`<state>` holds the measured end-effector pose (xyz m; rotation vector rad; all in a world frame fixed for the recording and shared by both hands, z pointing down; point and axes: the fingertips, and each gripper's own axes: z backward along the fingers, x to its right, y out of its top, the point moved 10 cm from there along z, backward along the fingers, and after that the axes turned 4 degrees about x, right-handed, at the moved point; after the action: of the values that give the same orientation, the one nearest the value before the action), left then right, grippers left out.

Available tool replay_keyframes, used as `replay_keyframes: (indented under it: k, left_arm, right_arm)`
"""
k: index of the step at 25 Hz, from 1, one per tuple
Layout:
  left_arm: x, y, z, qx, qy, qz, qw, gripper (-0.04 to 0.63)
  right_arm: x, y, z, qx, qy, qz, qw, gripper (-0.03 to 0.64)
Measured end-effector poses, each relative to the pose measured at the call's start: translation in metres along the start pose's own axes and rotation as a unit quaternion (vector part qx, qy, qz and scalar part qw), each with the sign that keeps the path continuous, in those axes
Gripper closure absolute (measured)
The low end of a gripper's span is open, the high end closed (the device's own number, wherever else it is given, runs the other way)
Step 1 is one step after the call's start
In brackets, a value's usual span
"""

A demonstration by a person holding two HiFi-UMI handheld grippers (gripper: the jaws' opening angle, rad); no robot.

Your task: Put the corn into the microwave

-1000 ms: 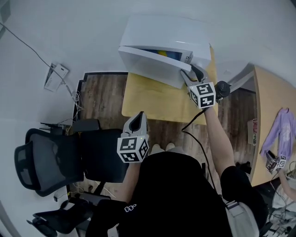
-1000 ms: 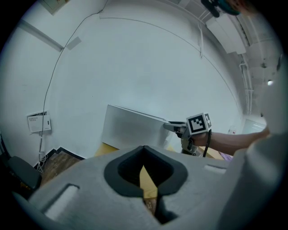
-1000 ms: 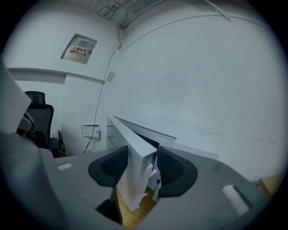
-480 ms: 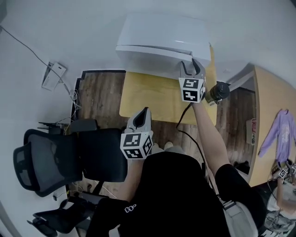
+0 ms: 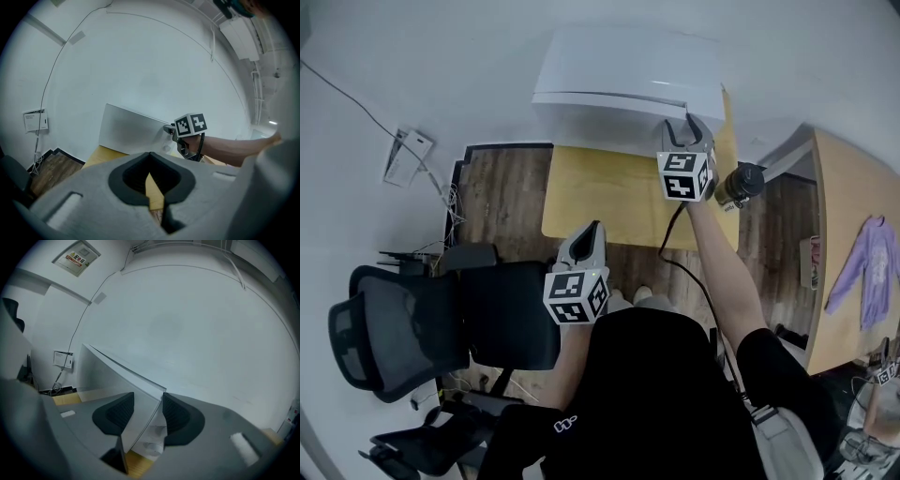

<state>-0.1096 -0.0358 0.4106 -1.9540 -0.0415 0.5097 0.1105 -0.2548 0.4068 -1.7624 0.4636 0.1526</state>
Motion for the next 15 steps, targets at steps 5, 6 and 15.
replay_keyframes:
  k: [5,6,15]
  left_arm:
    - [0.002,-0.005,0.004,-0.004,-0.001,0.006,1.0,0.595]
    - [0.001,-0.006,0.004,-0.005,-0.001,0.007,1.0,0.595]
    - [-0.002,-0.011,0.008,-0.012,-0.002,0.015,0.9998,0.595]
  right_arm:
    - [0.008,-0.01,0.022,0.026,-0.031,-0.031,0.999,0.596]
    - [0.009,-0.011,0.024,0.027,-0.03,-0.038,0.998,0.601]
    - [0.015,-0.007,0.015,0.015,-0.025,-0.051,0.998,0.609]
